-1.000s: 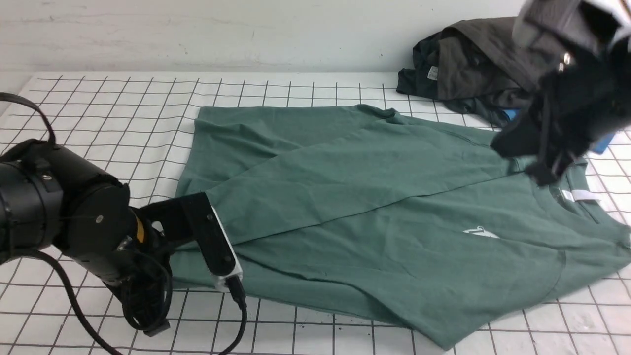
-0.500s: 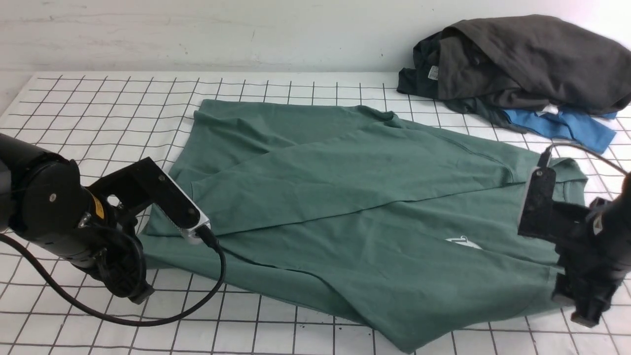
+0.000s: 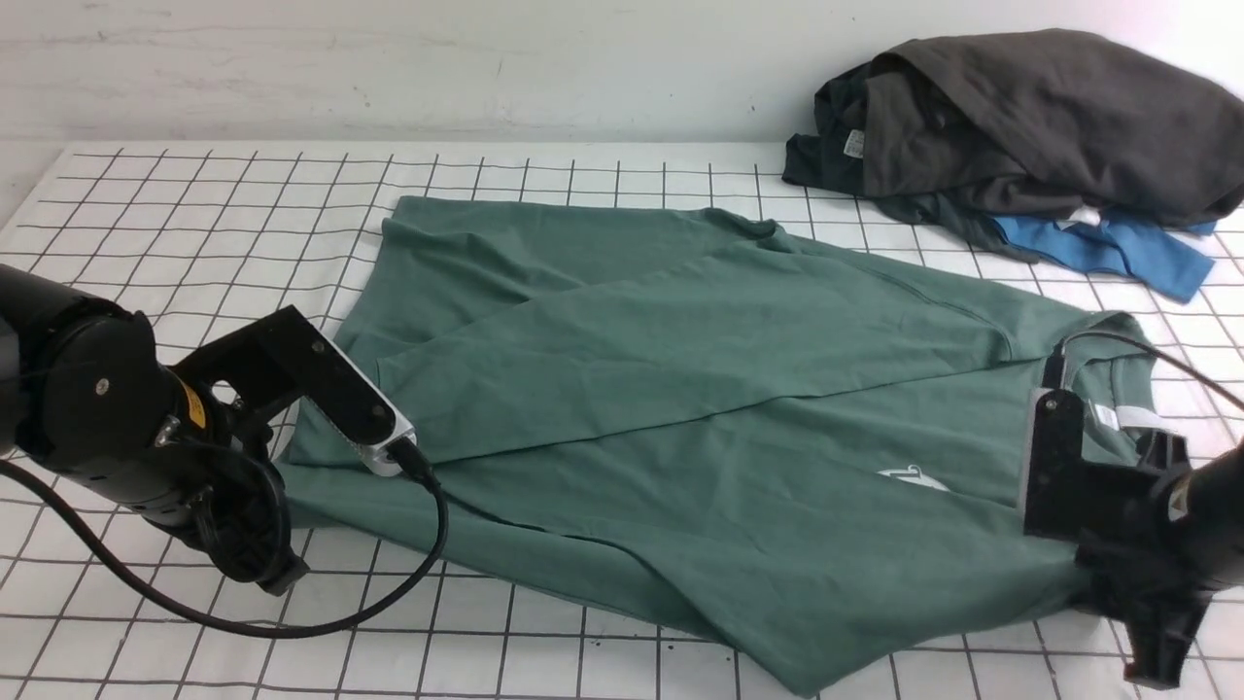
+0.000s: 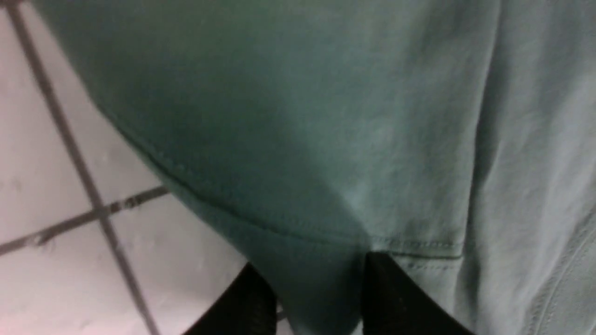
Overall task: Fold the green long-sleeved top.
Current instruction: Use both arms simultaneously to clamp the lower edge of the clothing fabric, then use both arms to drag the lower edge of the fabric forward and fold it over the upper edge
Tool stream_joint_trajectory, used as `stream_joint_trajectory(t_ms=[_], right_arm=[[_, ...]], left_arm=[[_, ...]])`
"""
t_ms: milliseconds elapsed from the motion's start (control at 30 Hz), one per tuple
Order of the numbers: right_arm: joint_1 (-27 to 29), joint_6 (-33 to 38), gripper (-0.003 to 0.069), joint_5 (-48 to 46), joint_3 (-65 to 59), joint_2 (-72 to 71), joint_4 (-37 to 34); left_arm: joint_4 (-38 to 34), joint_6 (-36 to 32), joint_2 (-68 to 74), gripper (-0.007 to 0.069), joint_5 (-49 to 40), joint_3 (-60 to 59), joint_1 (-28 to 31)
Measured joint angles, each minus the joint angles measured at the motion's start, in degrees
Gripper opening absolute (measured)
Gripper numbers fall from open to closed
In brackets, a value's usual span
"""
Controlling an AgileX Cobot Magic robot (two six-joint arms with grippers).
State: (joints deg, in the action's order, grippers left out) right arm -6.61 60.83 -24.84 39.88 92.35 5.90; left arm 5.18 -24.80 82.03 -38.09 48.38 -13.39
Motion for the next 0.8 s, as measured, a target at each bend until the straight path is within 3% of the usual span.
stream_joint_trajectory(t_ms=[67, 167, 333, 500, 633, 800], right_arm=[[0.00, -2.63, 0.0074, 0.66, 0.00, -0.44, -1.72], [0.00, -6.82, 0.0011, 0.21, 0.00, -2.39, -2.80], [0.00, -13.72, 0.0001, -0.63, 0.09, -9.64, -0.78], [0.20, -18.53, 0.0001, 2.32, 6.92, -9.50, 2.37], [1.82, -21.59, 0.0001, 4.11, 20.66, -0.12, 2.12], [2.89, -27.60, 0.0001, -3.39, 41.61, 16.31, -0.45]], left_arm=[[-2.04, 0.40, -0.41, -0.0004, -3.09, 1.54, 0.00], [-4.06, 1.35, -1.95, -0.0004, -7.56, 3.44, 0.00], [-4.50, 7.89, -7.18, -0.0004, -10.62, 6.58, 0.00], [-0.52, 16.66, -5.64, -0.0004, -4.35, 12.70, 0.00], [6.77, 23.32, 4.55, -0.0004, 2.44, 24.93, 0.02], [15.50, 32.69, 24.97, -0.0004, 4.10, 47.10, 0.13]])
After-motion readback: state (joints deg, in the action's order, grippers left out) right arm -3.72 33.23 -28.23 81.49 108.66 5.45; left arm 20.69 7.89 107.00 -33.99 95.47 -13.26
